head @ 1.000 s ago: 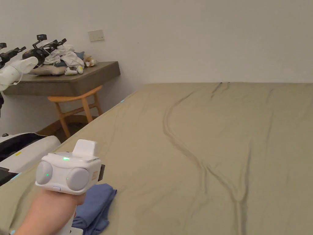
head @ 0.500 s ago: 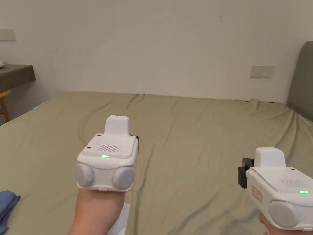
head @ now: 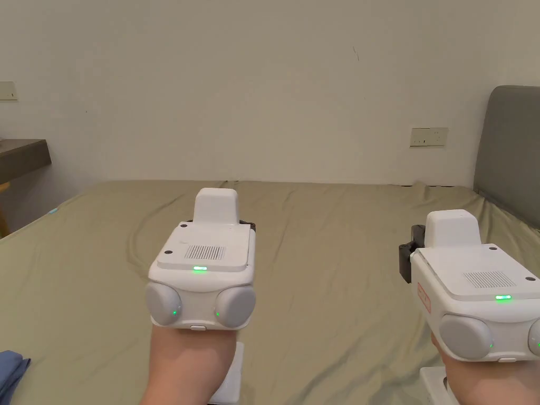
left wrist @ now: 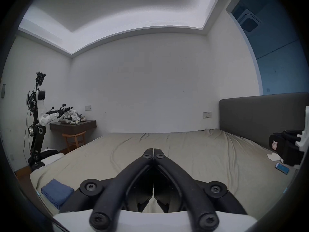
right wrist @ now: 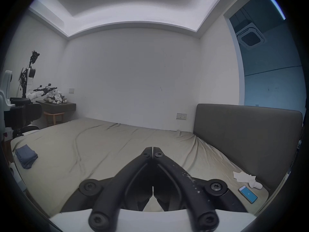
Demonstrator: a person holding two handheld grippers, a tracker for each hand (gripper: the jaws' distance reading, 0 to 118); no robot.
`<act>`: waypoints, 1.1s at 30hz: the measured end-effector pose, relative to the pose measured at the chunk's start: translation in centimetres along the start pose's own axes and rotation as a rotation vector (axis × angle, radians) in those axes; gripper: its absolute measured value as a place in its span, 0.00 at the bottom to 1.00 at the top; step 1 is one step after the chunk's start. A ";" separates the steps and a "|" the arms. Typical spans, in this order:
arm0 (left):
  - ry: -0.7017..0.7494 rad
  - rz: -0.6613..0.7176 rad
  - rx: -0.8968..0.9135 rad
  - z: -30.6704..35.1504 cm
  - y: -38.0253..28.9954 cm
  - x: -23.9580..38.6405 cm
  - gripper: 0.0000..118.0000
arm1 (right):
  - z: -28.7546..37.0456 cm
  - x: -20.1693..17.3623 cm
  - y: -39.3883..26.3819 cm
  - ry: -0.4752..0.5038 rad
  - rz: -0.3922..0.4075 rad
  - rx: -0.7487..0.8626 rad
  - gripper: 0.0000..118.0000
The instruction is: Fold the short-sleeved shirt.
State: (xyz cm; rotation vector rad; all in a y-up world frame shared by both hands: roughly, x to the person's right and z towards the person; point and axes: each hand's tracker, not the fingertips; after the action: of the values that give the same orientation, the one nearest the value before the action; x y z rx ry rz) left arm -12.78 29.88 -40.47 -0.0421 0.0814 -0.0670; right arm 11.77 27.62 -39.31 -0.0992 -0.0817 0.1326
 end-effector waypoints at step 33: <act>0.031 0.012 -0.030 -0.8 -3.3 -0.2 1.00 | -1.8 0.5 -3.4 0.022 -0.083 -0.097 1.00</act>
State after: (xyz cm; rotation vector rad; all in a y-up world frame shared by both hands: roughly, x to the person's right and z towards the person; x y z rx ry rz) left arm -13.29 26.57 -41.06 -0.0705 0.1133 -0.0543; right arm 12.81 24.19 -40.70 -0.1935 -0.0698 0.0449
